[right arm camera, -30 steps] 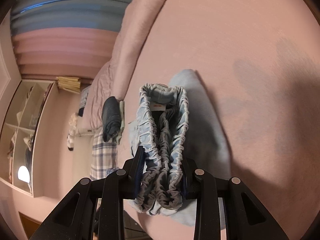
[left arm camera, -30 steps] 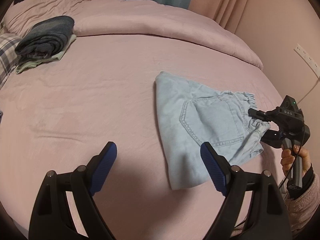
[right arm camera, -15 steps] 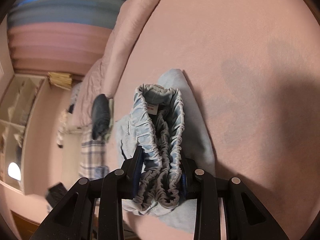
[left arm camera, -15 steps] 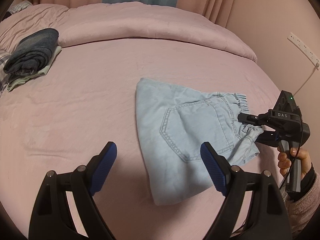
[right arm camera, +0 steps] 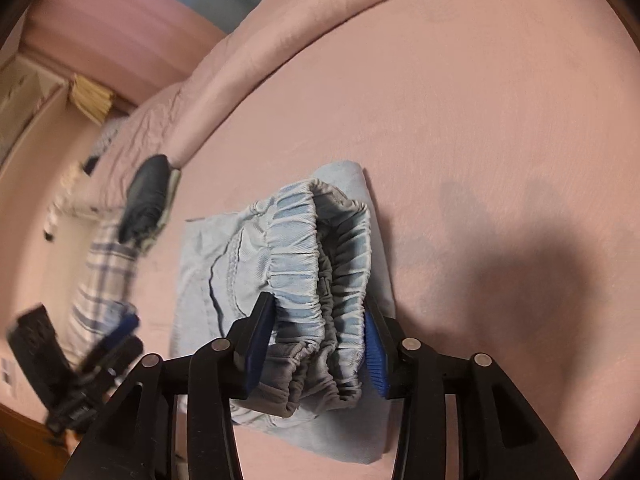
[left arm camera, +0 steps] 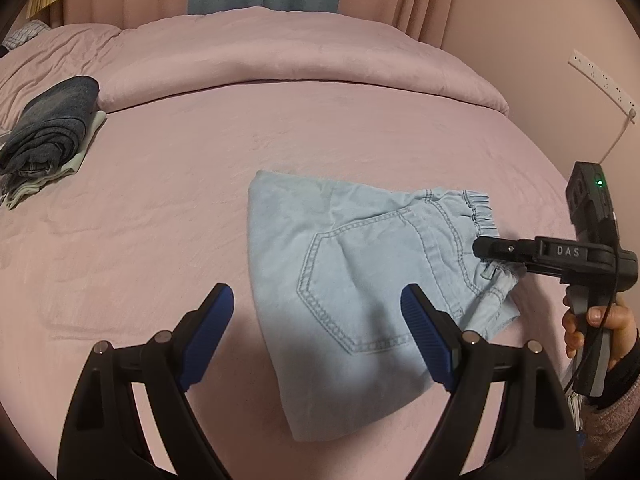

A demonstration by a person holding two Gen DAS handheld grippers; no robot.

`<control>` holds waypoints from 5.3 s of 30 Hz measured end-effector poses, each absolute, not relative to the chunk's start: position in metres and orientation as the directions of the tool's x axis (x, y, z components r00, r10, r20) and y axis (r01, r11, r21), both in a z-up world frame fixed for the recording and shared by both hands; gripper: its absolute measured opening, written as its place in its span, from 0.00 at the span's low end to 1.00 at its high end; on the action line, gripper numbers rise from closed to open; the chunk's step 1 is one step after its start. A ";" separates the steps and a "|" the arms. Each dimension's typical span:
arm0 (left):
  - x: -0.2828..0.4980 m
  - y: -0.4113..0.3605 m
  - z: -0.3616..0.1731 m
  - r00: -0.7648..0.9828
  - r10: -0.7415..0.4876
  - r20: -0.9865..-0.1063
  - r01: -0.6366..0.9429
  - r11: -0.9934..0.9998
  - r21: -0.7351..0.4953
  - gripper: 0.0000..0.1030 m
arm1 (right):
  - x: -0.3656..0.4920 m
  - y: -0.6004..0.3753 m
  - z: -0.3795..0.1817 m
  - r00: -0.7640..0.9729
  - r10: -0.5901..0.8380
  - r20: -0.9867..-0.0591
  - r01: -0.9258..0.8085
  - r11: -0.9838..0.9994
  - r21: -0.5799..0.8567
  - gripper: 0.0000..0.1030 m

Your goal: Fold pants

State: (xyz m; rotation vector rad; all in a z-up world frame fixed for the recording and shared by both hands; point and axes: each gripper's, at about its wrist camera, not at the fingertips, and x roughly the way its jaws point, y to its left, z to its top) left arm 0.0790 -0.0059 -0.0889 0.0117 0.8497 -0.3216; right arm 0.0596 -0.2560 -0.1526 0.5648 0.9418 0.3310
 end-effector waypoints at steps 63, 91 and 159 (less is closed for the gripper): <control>0.111 -0.049 -0.127 0.526 -0.250 -0.813 0.378 0.925 -0.040 0.69 | 0.086 -0.197 -0.104 0.615 0.356 -0.703 -0.249 0.934 0.256 0.30; 0.041 -0.020 -0.135 0.507 -0.257 -0.823 0.332 0.939 -0.088 0.68 | 0.047 -0.205 -0.105 0.581 0.341 -0.739 -0.251 0.939 0.236 0.31; 0.041 0.022 -0.139 0.540 -0.272 -0.796 0.149 0.962 -0.228 0.62 | 0.050 -0.202 -0.129 0.552 0.269 -0.789 -0.252 0.956 0.150 0.48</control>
